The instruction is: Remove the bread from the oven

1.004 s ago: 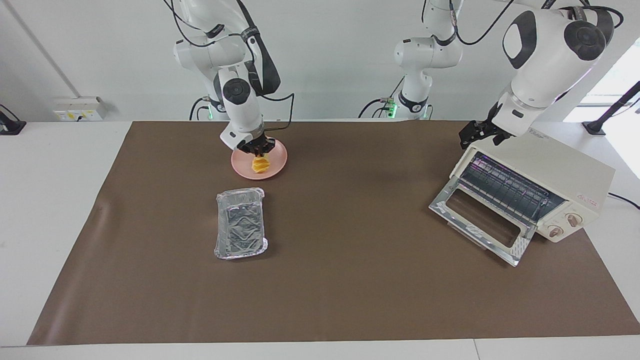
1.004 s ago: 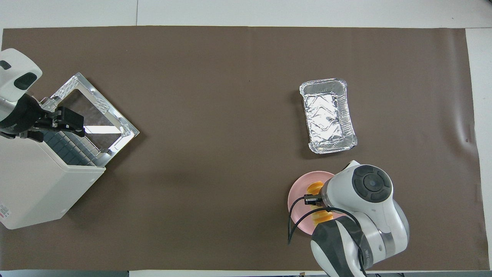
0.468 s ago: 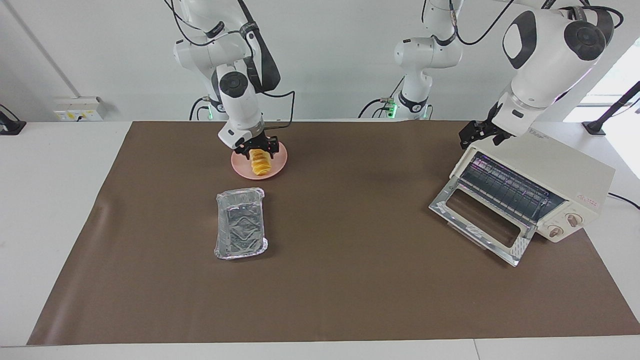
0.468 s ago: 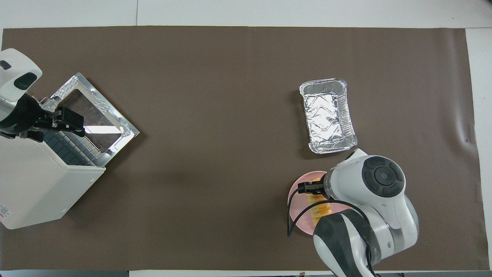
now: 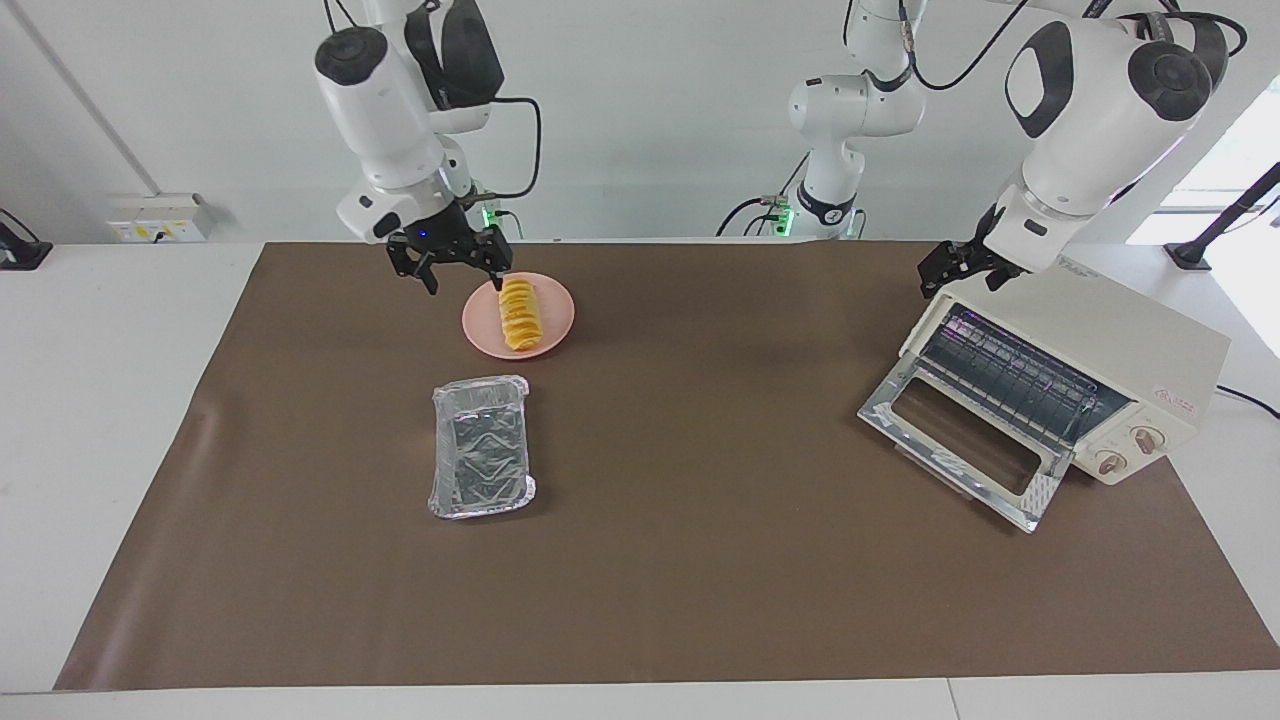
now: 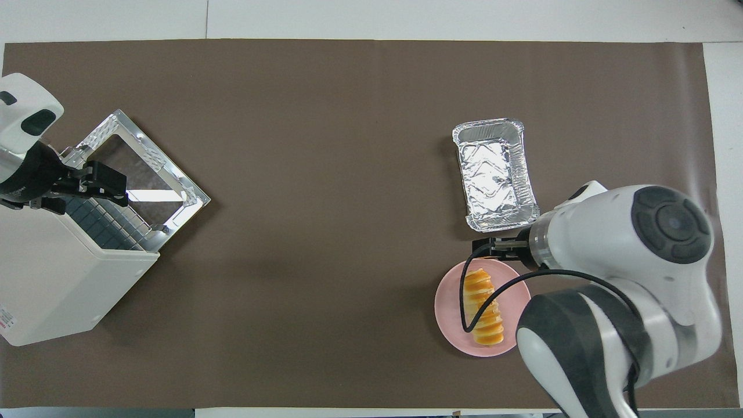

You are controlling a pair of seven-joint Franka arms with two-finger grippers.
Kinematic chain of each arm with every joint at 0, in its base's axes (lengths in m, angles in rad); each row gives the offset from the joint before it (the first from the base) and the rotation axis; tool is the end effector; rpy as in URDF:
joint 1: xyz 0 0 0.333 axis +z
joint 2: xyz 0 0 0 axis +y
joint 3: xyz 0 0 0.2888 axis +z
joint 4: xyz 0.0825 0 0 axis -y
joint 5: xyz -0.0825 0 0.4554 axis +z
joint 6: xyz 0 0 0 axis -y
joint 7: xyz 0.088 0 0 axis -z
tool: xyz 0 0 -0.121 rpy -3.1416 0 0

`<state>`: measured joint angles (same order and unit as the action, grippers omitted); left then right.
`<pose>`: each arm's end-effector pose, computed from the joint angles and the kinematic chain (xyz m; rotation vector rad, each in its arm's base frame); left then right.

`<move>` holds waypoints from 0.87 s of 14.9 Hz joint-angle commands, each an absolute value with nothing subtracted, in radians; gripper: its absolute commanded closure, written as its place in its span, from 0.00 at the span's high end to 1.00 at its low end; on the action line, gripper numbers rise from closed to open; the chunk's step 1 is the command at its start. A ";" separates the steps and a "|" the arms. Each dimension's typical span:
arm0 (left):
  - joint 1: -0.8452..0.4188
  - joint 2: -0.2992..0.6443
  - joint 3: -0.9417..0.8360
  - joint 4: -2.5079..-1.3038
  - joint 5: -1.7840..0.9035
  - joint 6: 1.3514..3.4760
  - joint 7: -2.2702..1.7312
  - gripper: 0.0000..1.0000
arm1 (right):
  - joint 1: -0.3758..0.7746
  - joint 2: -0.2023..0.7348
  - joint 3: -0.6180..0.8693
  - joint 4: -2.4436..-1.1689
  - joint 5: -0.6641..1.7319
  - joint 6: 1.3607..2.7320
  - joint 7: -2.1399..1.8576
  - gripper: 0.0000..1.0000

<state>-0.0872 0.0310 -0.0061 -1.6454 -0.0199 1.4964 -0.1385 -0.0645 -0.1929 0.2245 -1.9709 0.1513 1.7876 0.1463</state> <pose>0.6150 -0.0600 0.5184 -3.1271 -0.0712 0.2840 0.5680 0.1115 0.4967 -3.0366 0.0340 0.0157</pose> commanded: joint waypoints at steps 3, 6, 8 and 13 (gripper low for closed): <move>-0.084 0.002 -0.008 -1.678 -0.002 1.516 -0.137 1.00 | -0.120 -0.117 0.235 -1.797 -0.016 1.707 0.011 1.00; -0.084 0.002 -0.008 -1.678 -0.002 1.516 -0.137 1.00 | -0.155 -0.055 0.236 -1.669 -0.043 1.637 -0.006 1.00; -0.084 0.002 -0.008 -1.678 -0.002 1.516 -0.137 1.00 | -0.156 -0.028 0.235 -1.620 -0.040 1.576 -0.006 1.00; -0.084 0.002 -0.008 -1.678 -0.002 1.516 -0.137 1.00 | -0.222 -0.038 0.235 -1.644 -0.037 1.572 -0.003 1.00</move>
